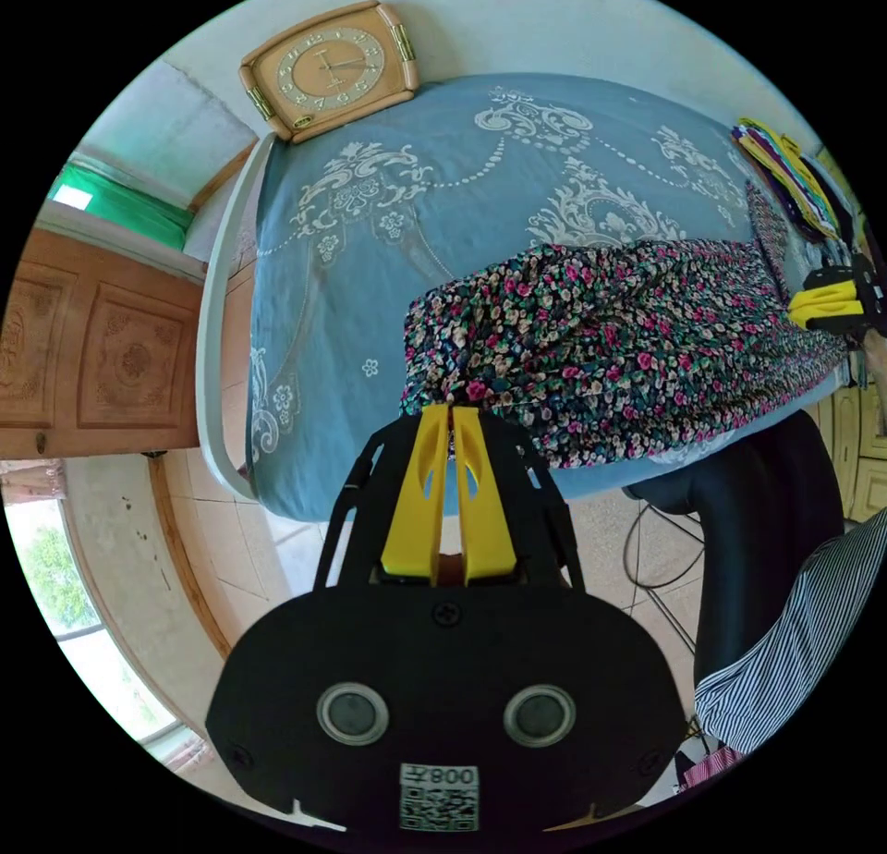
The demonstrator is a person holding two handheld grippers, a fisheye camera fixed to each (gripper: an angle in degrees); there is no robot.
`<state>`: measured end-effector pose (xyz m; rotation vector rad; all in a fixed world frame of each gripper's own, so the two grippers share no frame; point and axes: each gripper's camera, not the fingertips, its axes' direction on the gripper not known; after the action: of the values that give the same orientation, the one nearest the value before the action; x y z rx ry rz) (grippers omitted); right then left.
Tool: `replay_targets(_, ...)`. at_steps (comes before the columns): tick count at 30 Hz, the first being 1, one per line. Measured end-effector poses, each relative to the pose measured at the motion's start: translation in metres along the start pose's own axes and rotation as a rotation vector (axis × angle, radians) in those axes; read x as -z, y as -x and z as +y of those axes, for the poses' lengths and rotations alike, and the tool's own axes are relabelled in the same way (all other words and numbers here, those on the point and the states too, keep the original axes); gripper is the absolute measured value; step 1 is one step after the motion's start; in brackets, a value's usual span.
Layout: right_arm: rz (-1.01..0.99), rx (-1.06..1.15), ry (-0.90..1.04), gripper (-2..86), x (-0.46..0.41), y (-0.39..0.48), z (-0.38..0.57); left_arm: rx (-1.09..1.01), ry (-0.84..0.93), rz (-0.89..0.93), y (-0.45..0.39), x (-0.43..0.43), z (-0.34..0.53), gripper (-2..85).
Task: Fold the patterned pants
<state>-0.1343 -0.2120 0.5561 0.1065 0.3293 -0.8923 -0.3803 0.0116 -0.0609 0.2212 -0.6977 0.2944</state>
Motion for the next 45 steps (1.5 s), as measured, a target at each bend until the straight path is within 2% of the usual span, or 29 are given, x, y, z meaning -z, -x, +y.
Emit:
replay_targets(14, -0.107, -0.002, 0.086, 0.4, -0.062, 0.005, 0.019, -0.024, 0.101, 0.013, -0.008, -0.067, 0.032, 0.5)
replay_targets(27, -0.117, -0.021, 0.155, 0.5, -0.107, -0.015, 0.031, 0.068, 0.123, 0.042, 0.003, -0.125, 0.053, 0.8)
replay_targets(33, -0.138, -0.043, 0.132, 0.6, -0.107, -0.030, 0.040, 0.185, 0.056, 0.130, 0.026, -0.141, 0.073, 0.8)
replay_targets(39, -0.182, -0.086, 0.103, 0.9, -0.102, -0.048, 0.051, 0.317, -0.118, 0.179, 0.033, -0.139, 0.095, 0.9)
replay_targets(45, -0.210, -0.124, 0.073, 1.4, -0.096, -0.062, 0.064, 0.071, -0.269, 0.395, -0.048, -0.144, 0.078, 0.4)
